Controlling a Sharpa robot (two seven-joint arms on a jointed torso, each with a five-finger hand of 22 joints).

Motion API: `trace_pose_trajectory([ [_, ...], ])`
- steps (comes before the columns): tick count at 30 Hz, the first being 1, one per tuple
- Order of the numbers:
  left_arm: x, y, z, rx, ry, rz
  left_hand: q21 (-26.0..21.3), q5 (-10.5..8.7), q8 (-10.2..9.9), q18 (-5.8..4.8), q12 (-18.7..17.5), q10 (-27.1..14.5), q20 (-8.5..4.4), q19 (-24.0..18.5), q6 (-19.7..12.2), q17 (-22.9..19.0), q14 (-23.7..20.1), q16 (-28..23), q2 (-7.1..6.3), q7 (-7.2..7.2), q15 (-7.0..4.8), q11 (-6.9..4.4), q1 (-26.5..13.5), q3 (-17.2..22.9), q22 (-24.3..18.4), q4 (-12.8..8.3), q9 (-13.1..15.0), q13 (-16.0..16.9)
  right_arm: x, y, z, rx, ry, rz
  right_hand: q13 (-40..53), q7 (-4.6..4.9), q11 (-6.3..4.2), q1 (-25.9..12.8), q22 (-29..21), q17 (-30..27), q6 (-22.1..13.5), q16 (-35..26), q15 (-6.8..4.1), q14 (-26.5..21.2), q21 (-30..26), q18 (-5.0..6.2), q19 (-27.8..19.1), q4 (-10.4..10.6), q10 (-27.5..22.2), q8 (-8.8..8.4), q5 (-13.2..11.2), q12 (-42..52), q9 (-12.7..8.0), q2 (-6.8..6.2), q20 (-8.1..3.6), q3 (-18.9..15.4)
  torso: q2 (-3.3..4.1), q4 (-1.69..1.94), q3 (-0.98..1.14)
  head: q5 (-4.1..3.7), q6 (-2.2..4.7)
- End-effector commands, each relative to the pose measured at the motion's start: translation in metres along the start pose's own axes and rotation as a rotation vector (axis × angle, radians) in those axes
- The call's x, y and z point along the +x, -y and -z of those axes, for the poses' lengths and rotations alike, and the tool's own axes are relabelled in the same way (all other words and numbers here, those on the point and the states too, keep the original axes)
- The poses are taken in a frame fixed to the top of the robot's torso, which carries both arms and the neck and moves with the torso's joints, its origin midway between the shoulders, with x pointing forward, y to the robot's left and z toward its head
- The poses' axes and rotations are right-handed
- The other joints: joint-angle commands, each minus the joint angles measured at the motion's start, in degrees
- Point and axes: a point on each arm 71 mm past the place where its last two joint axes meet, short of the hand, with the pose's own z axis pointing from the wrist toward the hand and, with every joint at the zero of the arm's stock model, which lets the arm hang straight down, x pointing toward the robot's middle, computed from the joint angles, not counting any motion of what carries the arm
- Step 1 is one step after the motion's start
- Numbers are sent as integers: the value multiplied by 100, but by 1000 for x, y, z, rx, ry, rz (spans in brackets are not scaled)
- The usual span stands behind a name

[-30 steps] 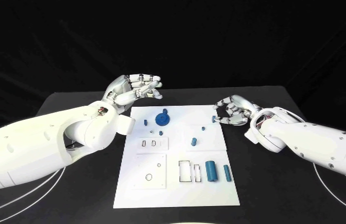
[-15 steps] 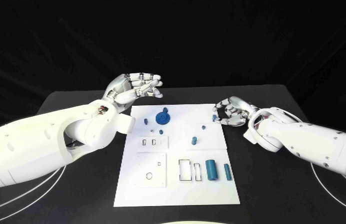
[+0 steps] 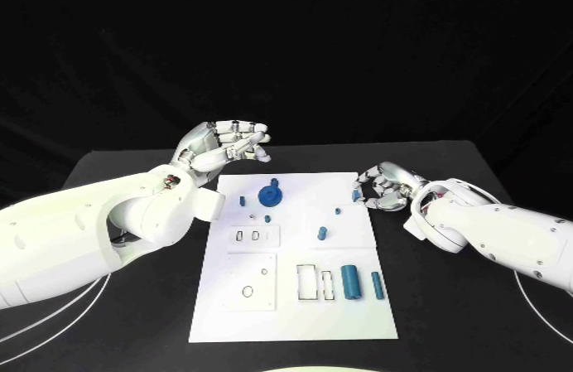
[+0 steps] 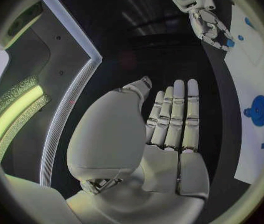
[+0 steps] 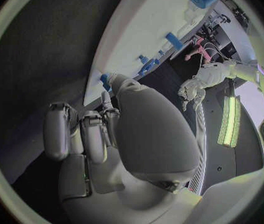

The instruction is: Assemble the parts on the task board

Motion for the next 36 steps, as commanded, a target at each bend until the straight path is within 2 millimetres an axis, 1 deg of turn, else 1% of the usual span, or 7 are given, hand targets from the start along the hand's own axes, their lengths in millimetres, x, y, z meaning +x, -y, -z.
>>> trace_pose_trajectory([
  [1,2,1,0,9,-19,8,31,9,1,46,-25,16,-3,-42,-36,6,-46,38,-6,67,1,27,-69,33,6,13,5,8,4,0,0,0,-26,9,632,3,1,-74,382,1350,52,11,-8,560,15,-24,3,7,35,27,-6,23,5,1,-36,42,4,-1,1,7,-3],
  [9,2,1,-1,9,-19,8,31,9,1,46,-25,16,-3,-42,-36,6,-46,38,-6,67,1,27,-69,33,6,13,5,8,6,-1,-2,0,-32,20,653,-31,-25,-153,393,1351,158,11,-29,560,18,-25,8,-6,52,68,-36,41,15,-10,-52,137,5,5,2,2,-8],
  [14,2,1,0,8,-18,8,31,9,1,46,-25,16,-3,-42,-36,6,-46,38,-6,67,1,27,-69,33,6,13,5,8,7,-1,-2,2,-32,22,672,-69,-59,-220,397,1361,280,14,-59,562,13,-24,8,-30,69,119,-25,56,29,-6,-77,237,4,-1,3,5,-20],
  [24,2,1,0,7,-17,7,31,9,1,46,-25,16,-3,-42,-36,6,-46,38,-6,67,1,27,-69,33,6,13,5,8,6,-2,-3,9,-4,22,705,-167,-144,-349,433,1362,530,14,-132,563,31,-31,32,-111,100,276,36,80,89,37,-142,421,3,0,3,14,-21],
  [30,1,1,0,7,-17,7,31,9,1,46,-25,16,-3,-42,-36,6,-46,38,-6,67,1,27,-69,33,6,13,5,8,3,-3,-2,19,45,13,710,-204,-179,-368,465,1369,589,15,-162,565,56,-38,55,-173,108,340,47,81,119,83,-171,512,-2,-1,3,41,-24],
  [33,1,1,0,7,-17,7,31,9,1,46,-25,16,-3,-42,-36,6,-46,38,-6,67,1,27,-69,33,6,13,5,8,-2,-5,0,36,72,-3,715,-210,-185,-373,498,1364,597,14,-169,564,88,-48,81,-189,112,352,51,84,124,91,-178,539,-4,7,2,40,-25],
  [36,0,1,0,7,-15,6,31,9,1,46,-25,16,-3,-42,-36,6,-46,38,-6,67,1,27,-69,33,6,13,5,8,-8,-11,0,47,102,-13,717,-214,-190,-385,510,1365,605,14,-173,564,99,-51,91,-198,114,363,54,84,130,101,-183,561,-5,-4,0,50,-25],
])
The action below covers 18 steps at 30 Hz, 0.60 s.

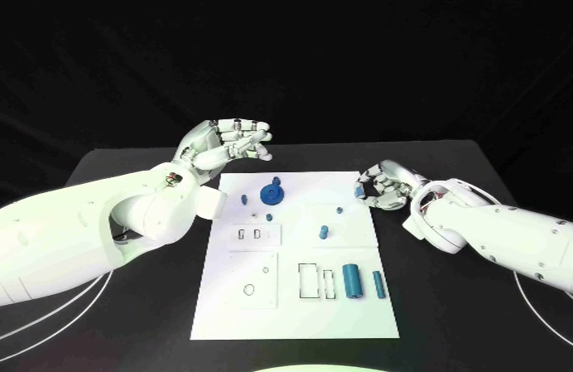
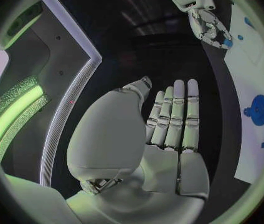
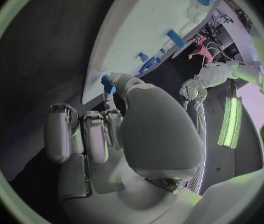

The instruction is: Assemble the parts on the task board

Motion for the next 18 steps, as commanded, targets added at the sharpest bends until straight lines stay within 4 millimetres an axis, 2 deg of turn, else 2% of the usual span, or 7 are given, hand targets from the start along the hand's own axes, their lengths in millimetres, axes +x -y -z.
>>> trace_pose_trajectory([
  [1,1,1,-1,8,-15,7,32,9,1,46,-25,16,-3,-42,-35,8,-46,38,-6,67,1,27,-69,33,7,13,7,8,-10,-6,0,36,73,-20,721,-15,-61,-46,511,1364,59,15,-53,565,25,-51,18,-21,45,42,34,20,19,24,-32,52,-10,-7,-5,10,-4],
  [5,-1,0,-2,6,-9,5,32,9,1,46,-25,16,-3,-42,-35,8,-46,38,-6,67,1,27,-69,33,7,13,7,8,-18,-23,0,26,92,-39,718,-21,-69,-53,518,1357,62,13,-61,564,30,-53,24,-52,44,56,45,15,27,31,-41,96,-25,-4,-5,24,10],
  [8,-1,-1,-3,4,-6,6,32,9,1,46,-25,16,-3,-42,-35,8,-46,38,-6,67,1,27,-69,33,7,13,7,8,-17,-43,2,-7,78,-66,723,-21,-69,-67,515,1356,61,13,-62,563,26,-52,22,-56,48,59,53,19,28,27,-43,104,-45,-2,-15,69,-16],
  [14,-2,-4,-5,1,0,8,32,9,1,46,-25,16,-3,-42,-35,8,-46,38,-6,67,1,27,-69,33,7,13,7,8,2,-89,3,-84,18,-101,727,-23,-71,-129,516,1352,60,11,-66,563,24,-52,23,-58,53,73,72,21,36,29,-50,134,-72,-1,-22,193,-61],
  [18,-3,-5,-6,-4,6,6,32,9,1,46,-25,16,-3,-42,-35,8,-46,38,-6,67,1,27,-69,33,7,13,7,8,22,-119,2,-124,-37,-129,729,-26,-75,-171,631,1368,52,16,-69,566,140,-86,110,-61,57,81,80,21,42,57,-53,171,-86,16,-26,153,-82],
])
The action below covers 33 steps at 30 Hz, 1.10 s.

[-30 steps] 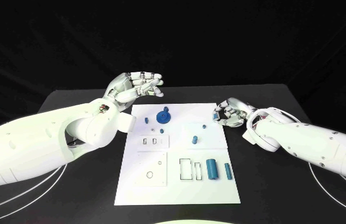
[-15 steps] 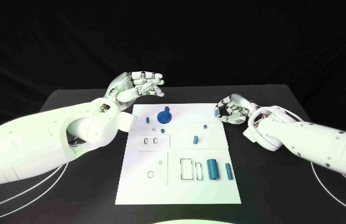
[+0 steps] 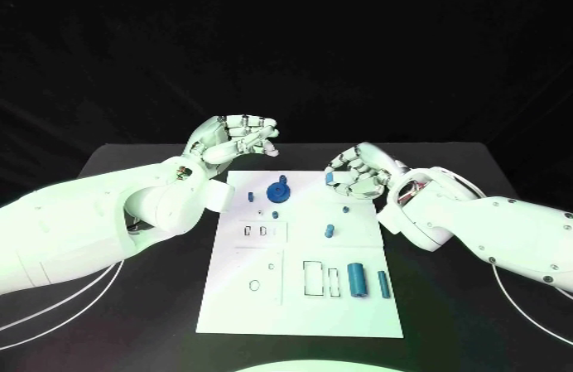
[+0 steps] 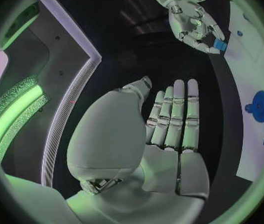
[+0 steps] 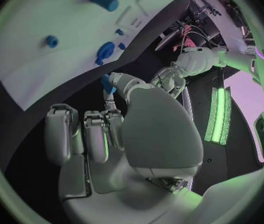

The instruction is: Assemble the parts on the task board

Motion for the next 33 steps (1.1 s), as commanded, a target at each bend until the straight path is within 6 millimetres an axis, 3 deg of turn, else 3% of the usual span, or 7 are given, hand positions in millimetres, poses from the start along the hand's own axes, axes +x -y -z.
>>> trace_pose_trajectory([
  [1,1,0,-1,0,-6,10,32,9,1,46,-25,16,-3,-42,-36,8,-46,38,-6,67,1,27,-69,33,8,13,8,8,16,-15,-3,18,-35,-26,723,2,-34,-61,634,1366,22,15,-28,565,47,-87,52,1,55,40,20,19,8,26,8,34,-26,18,-8,6,-35],
  [5,1,-2,-1,-7,-1,13,73,9,7,49,-26,23,2,-76,-33,13,-56,63,2,67,2,26,-97,55,36,20,22,12,38,-34,-8,-5,-75,-17,724,-2,-36,-74,589,1345,19,9,-29,561,-1,-73,18,-8,57,45,32,20,11,32,7,50,-38,45,-13,64,-72],
  [10,2,-3,-1,-8,-1,15,76,8,8,50,-25,24,3,-77,-31,13,-56,65,3,68,2,26,-102,55,38,23,23,12,64,-46,-13,-25,-125,19,723,-2,-37,-91,564,1332,20,5,-30,558,-27,-66,0,-12,57,50,44,18,15,30,6,57,-43,51,-22,120,-87],
  [14,3,-3,-1,-7,-5,18,76,8,8,50,-25,24,3,-77,-31,13,-56,65,3,68,2,26,-102,55,38,23,23,12,84,-52,-16,-44,-162,61,708,-4,-37,-125,528,1310,19,-2,-31,553,-67,-54,-29,-13,48,58,43,4,20,24,4,62,-27,43,-16,175,-105],
  [22,3,-2,-1,-5,-5,18,81,8,8,50,-25,25,4,-81,-32,14,-57,68,1,69,3,27,-111,54,41,27,24,12,104,-53,-18,-36,-210,101,704,-10,-42,-200,526,1311,19,-2,-35,553,-74,-53,-32,-18,47,74,6,-2,31,3,2,63,-25,37,-17,204,-138],
  [33,2,-2,-1,-4,-1,15,81,8,8,50,-25,25,4,-81,-32,14,-57,68,1,69,3,27,-111,54,41,27,24,12,117,-52,-19,-30,-246,138,698,-13,-44,-235,527,1310,16,-2,-36,553,-75,-53,-32,-22,43,81,-14,-9,35,-11,0,62,-35,42,-12,184,-170],
])
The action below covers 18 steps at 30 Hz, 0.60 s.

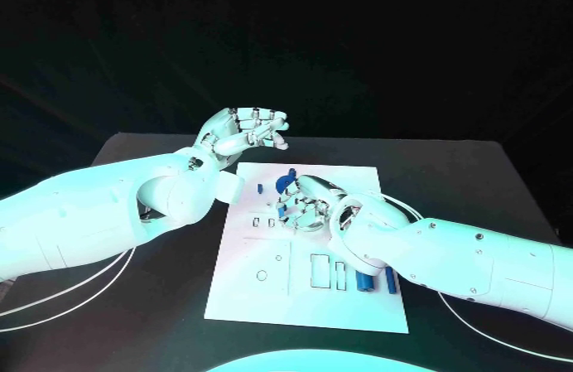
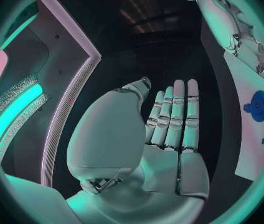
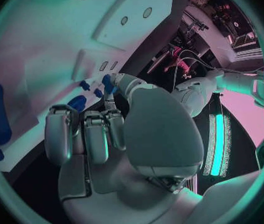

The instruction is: Assemble the parts on the task board

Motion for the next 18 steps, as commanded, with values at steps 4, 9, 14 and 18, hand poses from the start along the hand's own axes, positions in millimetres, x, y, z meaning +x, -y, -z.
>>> trace_pose_trajectory([
  [4,0,1,0,9,-3,6,33,8,8,51,-25,25,4,-39,-31,8,-57,24,0,69,3,27,-50,31,6,3,9,7,6,0,-1,8,-37,54,702,8,-45,-55,531,1311,36,-3,-38,553,-17,-54,-39,9,44,14,-34,-8,2,5,8,30,-14,-5,-1,9,-19],
  [9,1,1,-1,9,-5,6,33,8,8,51,-25,25,4,-39,-31,8,-57,24,0,69,3,27,-50,31,6,3,9,7,13,0,-3,12,-43,63,699,7,-46,-70,532,1308,37,-4,-38,552,-17,-54,-38,10,43,17,-40,-11,4,0,8,29,-9,8,4,9,-9],
  [14,1,1,-1,9,-5,6,33,8,8,51,-25,25,4,-39,-31,8,-57,24,0,69,3,27,-50,31,6,3,9,7,18,2,-4,19,-43,64,700,6,-46,-86,528,1312,35,-3,-39,553,-22,-53,-41,9,43,20,-46,-11,6,-7,7,27,-4,17,1,7,-17],
  [18,0,1,-1,9,-4,5,33,8,8,51,-25,25,4,-39,-31,8,-57,24,0,69,3,27,-50,31,6,3,9,7,21,3,-5,22,-41,66,695,6,-46,-97,527,1304,32,-5,-39,551,-24,-52,-42,9,39,21,-50,-16,6,-14,7,25,-5,17,-3,9,-22],
])
